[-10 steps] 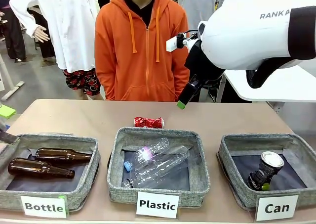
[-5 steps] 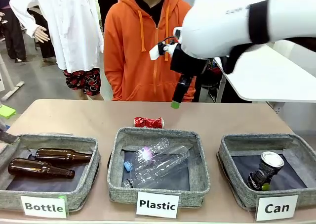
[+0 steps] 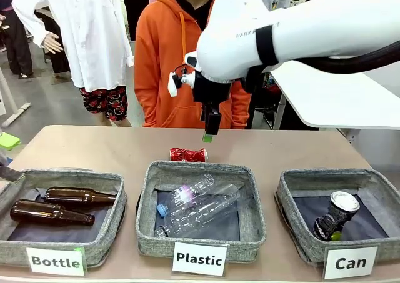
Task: Sort the can waste into the basket.
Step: Pick up the can waste from the table and place it in the right Fabric basket.
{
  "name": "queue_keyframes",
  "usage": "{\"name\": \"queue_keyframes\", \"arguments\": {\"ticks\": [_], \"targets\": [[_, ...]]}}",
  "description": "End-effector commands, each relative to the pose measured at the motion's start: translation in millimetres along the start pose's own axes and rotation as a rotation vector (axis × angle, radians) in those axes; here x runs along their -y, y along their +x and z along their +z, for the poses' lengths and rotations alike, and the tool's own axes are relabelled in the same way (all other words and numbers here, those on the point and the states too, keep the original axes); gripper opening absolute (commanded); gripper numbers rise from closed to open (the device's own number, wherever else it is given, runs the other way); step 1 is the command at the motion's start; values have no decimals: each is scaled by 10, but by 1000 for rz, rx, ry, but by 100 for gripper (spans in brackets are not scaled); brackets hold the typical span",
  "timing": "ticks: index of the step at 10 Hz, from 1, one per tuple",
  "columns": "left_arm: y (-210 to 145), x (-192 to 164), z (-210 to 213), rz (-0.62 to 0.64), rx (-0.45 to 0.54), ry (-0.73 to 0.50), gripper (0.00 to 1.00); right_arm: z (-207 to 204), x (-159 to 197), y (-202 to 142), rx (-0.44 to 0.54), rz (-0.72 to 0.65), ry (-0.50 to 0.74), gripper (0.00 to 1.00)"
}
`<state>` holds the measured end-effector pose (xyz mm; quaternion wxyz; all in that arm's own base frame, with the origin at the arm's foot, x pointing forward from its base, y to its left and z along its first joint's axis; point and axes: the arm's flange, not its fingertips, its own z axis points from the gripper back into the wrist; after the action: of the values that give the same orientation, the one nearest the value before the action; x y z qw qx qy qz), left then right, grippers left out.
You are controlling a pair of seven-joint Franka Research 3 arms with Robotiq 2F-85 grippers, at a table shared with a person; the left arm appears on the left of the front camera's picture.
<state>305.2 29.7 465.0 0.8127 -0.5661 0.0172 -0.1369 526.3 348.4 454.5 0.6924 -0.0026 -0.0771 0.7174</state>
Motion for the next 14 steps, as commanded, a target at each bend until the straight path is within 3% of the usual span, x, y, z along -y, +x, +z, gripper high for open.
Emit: {"name": "queue_keyframes", "arguments": {"ticks": [1,4,5,6,9,10,14], "targets": [[-17,26,22,3,-7,1,100,-258,218,-21,-40,68,-30,100],[-17,26,22,3,-7,1,100,-656,531,-47,30,-5,30,100],[-17,26,22,3,-7,1,100,-646,546,-11,22,-93,59,100],[-17,26,22,3,-7,1,100,-720,409,-112,-7,11,30,100],[-17,26,22,3,-7,1,100,-788,493,-77,3,-15,40,100],[-17,26,22,3,-7,1,100,-843,521,-82,40,33,37,100],[-17,26,22,3,-7,1,100,-1005,661,-32,110,-28,66,100]]}}
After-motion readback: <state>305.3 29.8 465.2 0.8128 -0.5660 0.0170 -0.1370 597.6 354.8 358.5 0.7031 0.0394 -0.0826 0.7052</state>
